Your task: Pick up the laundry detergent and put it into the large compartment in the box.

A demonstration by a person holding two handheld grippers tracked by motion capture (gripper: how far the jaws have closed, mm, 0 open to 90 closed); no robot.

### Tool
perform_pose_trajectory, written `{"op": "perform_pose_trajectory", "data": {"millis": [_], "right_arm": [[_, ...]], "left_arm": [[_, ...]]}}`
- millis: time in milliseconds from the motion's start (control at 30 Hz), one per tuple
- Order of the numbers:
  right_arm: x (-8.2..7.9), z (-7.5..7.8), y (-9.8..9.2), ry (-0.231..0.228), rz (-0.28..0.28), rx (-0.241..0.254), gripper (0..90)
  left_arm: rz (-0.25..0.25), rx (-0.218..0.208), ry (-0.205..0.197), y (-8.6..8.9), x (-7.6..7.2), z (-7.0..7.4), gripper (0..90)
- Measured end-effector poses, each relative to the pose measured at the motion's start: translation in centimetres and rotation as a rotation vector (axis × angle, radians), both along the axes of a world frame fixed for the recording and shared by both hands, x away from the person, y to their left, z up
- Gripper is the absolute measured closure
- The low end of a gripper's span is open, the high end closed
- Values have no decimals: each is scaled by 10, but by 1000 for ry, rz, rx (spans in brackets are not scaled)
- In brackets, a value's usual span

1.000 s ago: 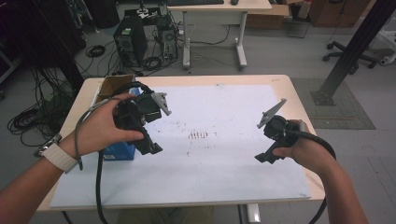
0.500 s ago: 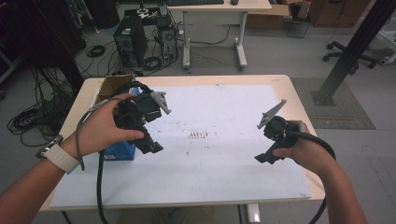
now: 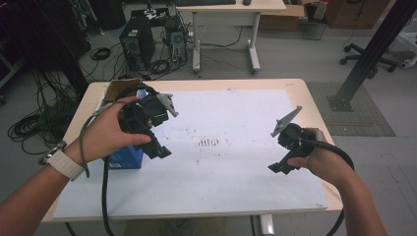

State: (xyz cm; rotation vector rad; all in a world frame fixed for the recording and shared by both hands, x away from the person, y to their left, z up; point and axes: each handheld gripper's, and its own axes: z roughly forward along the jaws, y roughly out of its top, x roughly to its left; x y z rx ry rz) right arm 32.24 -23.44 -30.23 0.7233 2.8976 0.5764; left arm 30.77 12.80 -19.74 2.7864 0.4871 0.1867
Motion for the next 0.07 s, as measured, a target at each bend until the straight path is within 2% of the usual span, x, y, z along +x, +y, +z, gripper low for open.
{"op": "perform_pose_trajectory", "data": {"millis": [67], "right_arm": [[0,0,-1,1,-1,-2,84]], "left_arm": [[1,2,2,0,1,0,96]]}}
